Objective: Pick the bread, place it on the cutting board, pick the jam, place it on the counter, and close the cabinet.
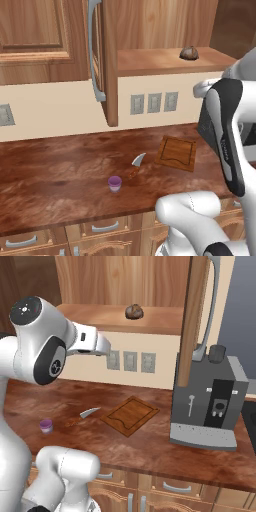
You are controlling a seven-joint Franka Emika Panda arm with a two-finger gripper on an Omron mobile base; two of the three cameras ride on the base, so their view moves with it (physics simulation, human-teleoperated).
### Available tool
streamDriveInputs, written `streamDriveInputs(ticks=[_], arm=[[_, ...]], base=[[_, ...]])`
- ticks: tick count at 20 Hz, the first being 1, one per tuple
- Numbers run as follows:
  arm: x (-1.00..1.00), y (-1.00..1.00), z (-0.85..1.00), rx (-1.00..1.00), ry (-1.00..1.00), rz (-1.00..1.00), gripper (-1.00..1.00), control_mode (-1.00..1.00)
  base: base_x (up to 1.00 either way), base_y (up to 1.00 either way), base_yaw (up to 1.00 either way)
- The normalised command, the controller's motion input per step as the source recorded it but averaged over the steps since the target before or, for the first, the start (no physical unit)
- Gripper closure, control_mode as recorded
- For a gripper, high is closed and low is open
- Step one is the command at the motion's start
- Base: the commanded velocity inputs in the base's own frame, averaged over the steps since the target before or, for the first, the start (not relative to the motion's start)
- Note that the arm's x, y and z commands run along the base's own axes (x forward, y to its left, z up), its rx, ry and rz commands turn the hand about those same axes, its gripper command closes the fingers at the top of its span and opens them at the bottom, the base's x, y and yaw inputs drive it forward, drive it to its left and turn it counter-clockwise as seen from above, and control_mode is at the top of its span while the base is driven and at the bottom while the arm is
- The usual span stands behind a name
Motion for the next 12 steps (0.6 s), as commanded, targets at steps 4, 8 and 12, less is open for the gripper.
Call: streamDriveInputs(ticks=[4,8,12], arm=[[0.11,-0.18,0.24,0.01,-0.06,0.00,-1.00,-1.00],[0.21,-0.13,0.12,0.00,-0.05,0.00,-1.00,-1.00],[0.26,-0.11,0.07,0.00,-0.06,-0.01,-1.00,-1.00]], base=[[0.00,0.00,0.00],[0.00,0.00,0.00],[0.00,0.00,0.00]])
